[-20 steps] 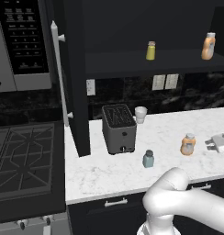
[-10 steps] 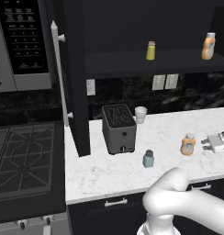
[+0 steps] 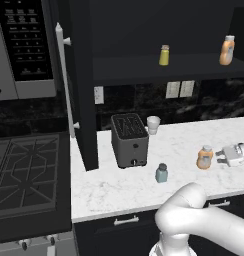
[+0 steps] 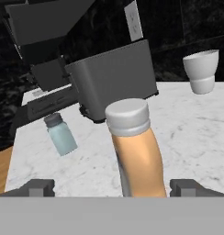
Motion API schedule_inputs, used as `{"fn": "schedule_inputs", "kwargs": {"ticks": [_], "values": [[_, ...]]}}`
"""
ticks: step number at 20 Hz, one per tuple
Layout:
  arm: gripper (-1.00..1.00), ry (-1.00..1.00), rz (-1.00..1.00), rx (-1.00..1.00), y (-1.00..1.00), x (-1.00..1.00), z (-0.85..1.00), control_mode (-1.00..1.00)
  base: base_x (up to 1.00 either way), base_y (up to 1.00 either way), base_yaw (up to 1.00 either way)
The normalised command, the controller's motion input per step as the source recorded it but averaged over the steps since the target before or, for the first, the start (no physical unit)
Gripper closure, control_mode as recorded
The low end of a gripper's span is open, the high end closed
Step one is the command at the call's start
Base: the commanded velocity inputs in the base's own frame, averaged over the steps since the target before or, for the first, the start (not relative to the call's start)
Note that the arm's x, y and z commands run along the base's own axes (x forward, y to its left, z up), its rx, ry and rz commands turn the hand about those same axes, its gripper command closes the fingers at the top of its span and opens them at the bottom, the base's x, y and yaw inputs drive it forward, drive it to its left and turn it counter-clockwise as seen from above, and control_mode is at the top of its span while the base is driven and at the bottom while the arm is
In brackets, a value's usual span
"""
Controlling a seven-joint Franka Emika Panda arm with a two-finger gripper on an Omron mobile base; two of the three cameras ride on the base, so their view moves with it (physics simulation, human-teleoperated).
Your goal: Put the shaker and condiment bottle from the counter next to their counterparts in the cabinet.
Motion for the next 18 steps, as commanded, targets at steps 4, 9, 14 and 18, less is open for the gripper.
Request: {"fn": "schedule_inputs", "kwargs": {"ticks": [4, 9, 14, 18], "values": [[-1.0, -0.01, 0.0, 0.0, 0.03, 0.04, 0.0, -1.0, 0.0, 0.0, 0.0], [-1.0, 0.0, 0.0, 0.01, 0.01, 0.05, 0.0, -1.0, 0.0, 0.0, 0.0], [-1.0, 0.0, 0.0, 0.01, 0.0, 0.12, 0.0, -1.0, 0.0, 0.0, 0.0], [-1.0, 0.0, 0.0, 0.0, 0.0, 0.16, 0.0, -1.0, 0.0, 0.0, 0.0]]}}
